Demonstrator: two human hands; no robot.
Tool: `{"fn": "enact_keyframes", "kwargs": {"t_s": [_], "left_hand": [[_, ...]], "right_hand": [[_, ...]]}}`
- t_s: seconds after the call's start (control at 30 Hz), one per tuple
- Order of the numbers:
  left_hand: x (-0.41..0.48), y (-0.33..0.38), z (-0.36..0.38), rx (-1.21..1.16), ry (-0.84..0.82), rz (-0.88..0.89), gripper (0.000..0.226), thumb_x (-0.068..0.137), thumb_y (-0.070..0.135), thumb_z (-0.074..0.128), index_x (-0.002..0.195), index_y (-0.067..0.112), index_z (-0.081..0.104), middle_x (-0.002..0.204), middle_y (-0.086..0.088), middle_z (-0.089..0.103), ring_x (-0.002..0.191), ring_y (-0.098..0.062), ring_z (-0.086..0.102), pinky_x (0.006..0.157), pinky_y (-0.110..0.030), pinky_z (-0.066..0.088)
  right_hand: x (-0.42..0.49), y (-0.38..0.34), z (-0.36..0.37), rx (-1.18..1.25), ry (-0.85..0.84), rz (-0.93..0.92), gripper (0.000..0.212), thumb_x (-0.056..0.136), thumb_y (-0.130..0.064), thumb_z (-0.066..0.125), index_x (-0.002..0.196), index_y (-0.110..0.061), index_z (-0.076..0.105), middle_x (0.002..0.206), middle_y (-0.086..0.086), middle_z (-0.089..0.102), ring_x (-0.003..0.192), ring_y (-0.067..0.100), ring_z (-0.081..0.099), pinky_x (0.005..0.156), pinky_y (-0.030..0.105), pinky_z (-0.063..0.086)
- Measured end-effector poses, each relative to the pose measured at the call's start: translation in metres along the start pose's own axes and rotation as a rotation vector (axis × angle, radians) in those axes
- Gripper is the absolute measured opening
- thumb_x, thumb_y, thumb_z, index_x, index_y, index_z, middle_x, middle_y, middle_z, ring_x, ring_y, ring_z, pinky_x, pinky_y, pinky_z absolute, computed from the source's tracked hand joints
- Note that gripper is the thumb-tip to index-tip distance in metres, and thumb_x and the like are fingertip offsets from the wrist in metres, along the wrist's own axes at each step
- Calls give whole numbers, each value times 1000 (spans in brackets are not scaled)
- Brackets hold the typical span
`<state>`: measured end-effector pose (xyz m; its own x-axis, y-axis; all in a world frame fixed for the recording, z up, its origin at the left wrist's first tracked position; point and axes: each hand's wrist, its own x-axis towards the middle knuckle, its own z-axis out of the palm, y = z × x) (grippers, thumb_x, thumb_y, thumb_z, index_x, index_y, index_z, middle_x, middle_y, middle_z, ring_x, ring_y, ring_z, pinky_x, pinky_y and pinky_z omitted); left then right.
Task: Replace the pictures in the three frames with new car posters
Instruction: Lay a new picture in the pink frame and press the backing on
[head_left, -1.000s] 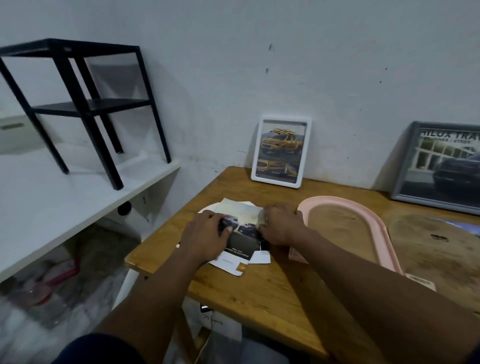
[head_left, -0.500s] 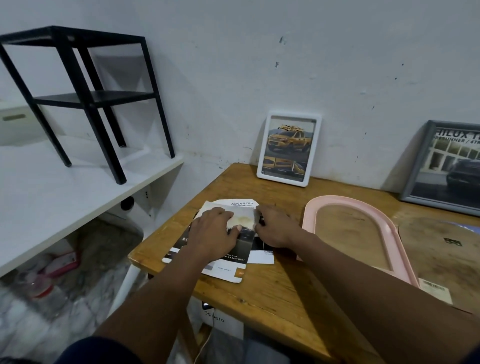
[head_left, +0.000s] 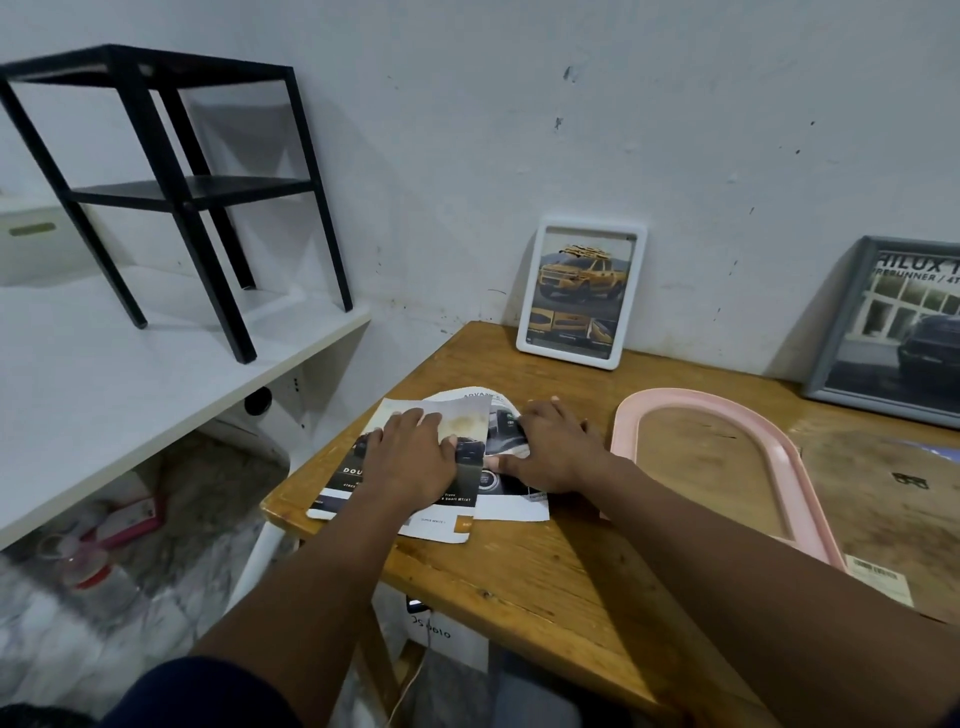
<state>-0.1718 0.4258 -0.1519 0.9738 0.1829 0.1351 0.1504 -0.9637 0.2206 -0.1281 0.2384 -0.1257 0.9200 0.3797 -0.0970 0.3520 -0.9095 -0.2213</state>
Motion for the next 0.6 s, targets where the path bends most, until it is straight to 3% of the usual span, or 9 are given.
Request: {"fn": "enact_keyframes", "kwargs": {"t_s": [0.17, 0.23, 0.33, 0.47, 0.6], "left_hand": [[-2, -5, 7, -25, 2, -17, 51, 105, 46, 41, 151, 23, 41, 158, -4, 41, 145, -26, 35, 120, -51, 26], [-4, -7, 6, -33, -1, -29, 51, 104, 46, 44, 150, 23, 42, 156, -4, 43, 143, -26, 38, 120, -51, 28], [-3, -10, 3, -67, 7, -73, 53, 102, 45, 51, 149, 22, 44, 154, -5, 45, 140, -27, 43, 117, -48, 34], [3, 12, -5, -105, -16, -56, 58, 96, 40, 59, 148, 21, 43, 153, -7, 43, 138, -30, 42, 113, -48, 36], [9, 66, -4, -215, -12, 57, 54, 98, 40, 57, 147, 21, 45, 152, -6, 44, 136, -28, 44, 112, -48, 39]], "right_hand": [[-13, -15, 2, 153, 176, -10, 57, 92, -35, 63, 143, -27, 40, 144, 3, 51, 133, 28, 44, 111, 54, 27], [-14, -16, -5, 303, 230, 5, 68, 89, -20, 68, 147, -28, 33, 140, 3, 55, 126, 28, 53, 107, 51, 39], [-16, -8, -25, 442, 303, 36, 81, 87, -8, 69, 151, -30, 24, 139, 5, 56, 117, 27, 60, 88, 42, 57], [-31, 36, -56, 615, 341, 171, 83, 86, 0, 69, 151, -24, 23, 138, 9, 56, 118, 29, 60, 71, 29, 54], [-56, 99, -69, 697, 397, 382, 70, 88, -3, 68, 145, -17, 29, 128, 12, 59, 95, 25, 64, 57, 23, 49]]}}
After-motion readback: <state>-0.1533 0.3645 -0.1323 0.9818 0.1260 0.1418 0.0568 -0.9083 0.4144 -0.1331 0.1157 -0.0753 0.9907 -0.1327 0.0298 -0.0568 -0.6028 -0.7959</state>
